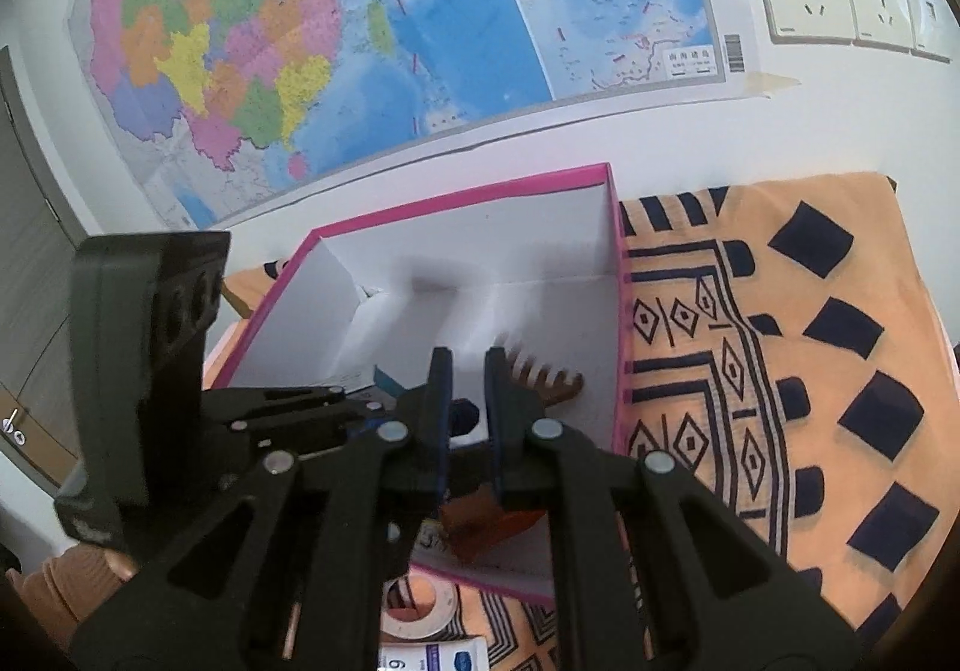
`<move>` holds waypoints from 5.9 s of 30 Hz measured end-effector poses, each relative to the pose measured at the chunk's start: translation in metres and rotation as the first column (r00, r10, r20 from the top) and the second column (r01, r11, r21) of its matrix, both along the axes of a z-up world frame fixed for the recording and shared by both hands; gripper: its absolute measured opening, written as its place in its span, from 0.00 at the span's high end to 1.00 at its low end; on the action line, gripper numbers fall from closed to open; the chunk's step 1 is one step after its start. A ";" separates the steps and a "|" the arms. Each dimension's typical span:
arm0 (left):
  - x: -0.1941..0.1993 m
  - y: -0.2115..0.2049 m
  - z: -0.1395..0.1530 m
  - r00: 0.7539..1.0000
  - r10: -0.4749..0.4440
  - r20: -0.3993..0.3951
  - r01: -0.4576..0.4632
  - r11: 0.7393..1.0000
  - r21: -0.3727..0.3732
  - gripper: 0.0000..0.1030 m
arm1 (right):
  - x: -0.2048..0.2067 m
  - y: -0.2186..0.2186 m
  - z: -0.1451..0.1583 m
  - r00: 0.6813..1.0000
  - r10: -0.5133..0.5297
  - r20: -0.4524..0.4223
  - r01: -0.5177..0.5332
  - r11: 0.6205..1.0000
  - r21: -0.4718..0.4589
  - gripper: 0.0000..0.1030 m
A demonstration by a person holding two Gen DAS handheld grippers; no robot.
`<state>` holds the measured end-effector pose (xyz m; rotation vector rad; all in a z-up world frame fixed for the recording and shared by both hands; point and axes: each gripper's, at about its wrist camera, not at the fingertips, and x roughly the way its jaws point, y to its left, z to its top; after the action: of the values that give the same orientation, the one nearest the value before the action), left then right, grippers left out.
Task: Organize rigid objects
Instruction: 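Carry the scratcher into the magenta box and open the right gripper, then move the right gripper to the white tube with the navy label, then close the right gripper around the middle of the white tube, then lift the white tube off the cover with the right gripper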
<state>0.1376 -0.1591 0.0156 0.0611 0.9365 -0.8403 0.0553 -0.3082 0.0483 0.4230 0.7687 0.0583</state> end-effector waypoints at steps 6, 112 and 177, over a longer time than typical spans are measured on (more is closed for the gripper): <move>-0.028 0.027 0.015 0.995 0.026 0.096 -0.024 0.999 -0.022 0.56 | -0.027 0.010 0.007 0.999 0.024 0.042 -0.025 1.000 0.006 0.87; -0.158 0.085 -0.050 0.991 0.122 0.056 -0.126 0.989 0.079 0.69 | -0.113 0.056 -0.104 0.984 0.065 -0.164 -0.033 0.982 0.187 0.49; -0.121 0.104 -0.036 0.993 0.118 0.029 -0.119 0.993 0.019 0.66 | -0.129 0.038 -0.059 0.997 -0.029 -0.075 0.045 0.974 0.222 0.46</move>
<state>0.0168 -0.0549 -0.0204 0.0350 0.9141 -0.7183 -0.0733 -0.2705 -0.0102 0.6567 0.8272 0.0963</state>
